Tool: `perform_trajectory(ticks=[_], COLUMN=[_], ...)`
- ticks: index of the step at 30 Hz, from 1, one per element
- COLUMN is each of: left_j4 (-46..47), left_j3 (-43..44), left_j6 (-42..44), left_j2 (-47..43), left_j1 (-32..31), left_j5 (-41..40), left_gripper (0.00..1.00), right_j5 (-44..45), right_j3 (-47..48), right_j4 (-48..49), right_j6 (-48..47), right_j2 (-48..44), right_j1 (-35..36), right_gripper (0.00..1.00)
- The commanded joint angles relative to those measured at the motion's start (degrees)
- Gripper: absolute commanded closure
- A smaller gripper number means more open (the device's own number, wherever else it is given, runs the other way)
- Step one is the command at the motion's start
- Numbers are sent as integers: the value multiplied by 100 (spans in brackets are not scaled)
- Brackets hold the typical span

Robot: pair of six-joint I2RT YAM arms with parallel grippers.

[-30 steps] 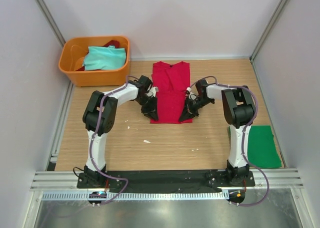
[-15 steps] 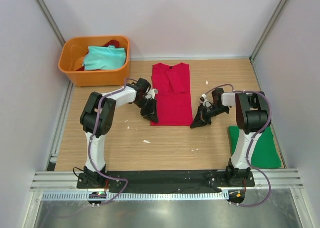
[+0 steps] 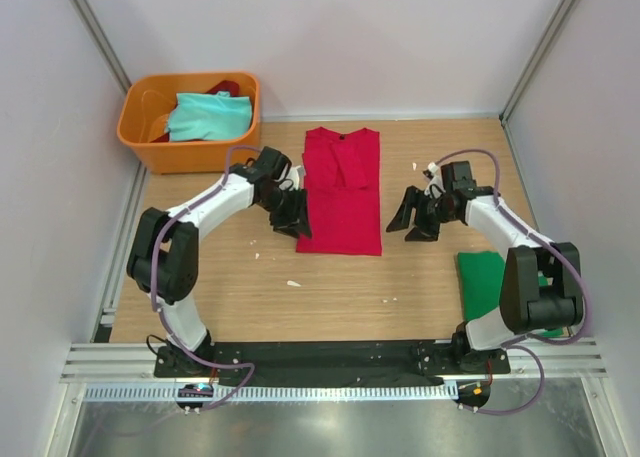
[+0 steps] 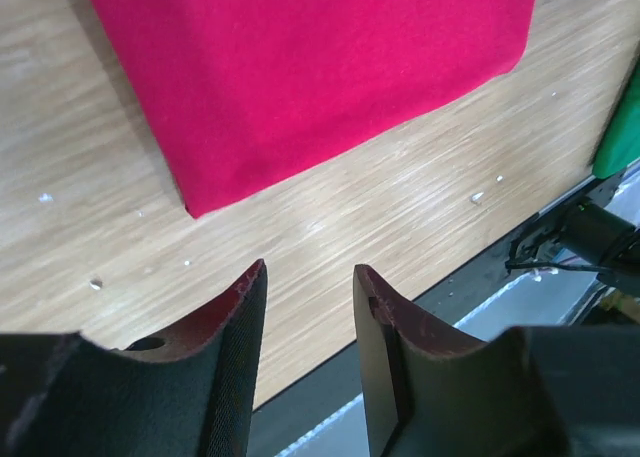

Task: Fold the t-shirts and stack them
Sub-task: Fold the tshirt

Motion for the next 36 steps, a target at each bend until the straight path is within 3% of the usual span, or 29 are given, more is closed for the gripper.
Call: perform_trajectory(ticks=[1,4,7,21,30,36], left_j4=[132,649,1511,4008,4332,4413], left_j3=[-349,-865,-1289,-3064,-3575,-3724], left_j6=[-448,-1218,-2106,-5368,-6135,-6232], left_j2=[-100,-109,-188,-812,-733,-645], left_j1=[81,423,662,670,653,653], left_j5=[-29,304,753,-168,-705,-740], left_gripper=[59,59,58,54,50,53], right_j5=[149,298,298,1221,1528,1696], right_j3=[-476,-765,-1056,-2261,-2595,-2744], right_j4=[542,1139,1825,3144,3417,3584], right_j6=[733,1409,2165,3854,4469,4672], right_j2=[318,468,503,-59,29,11], right_j1=[392,631,702,904,957,1071], right_gripper=[33,45,51,41,42,45])
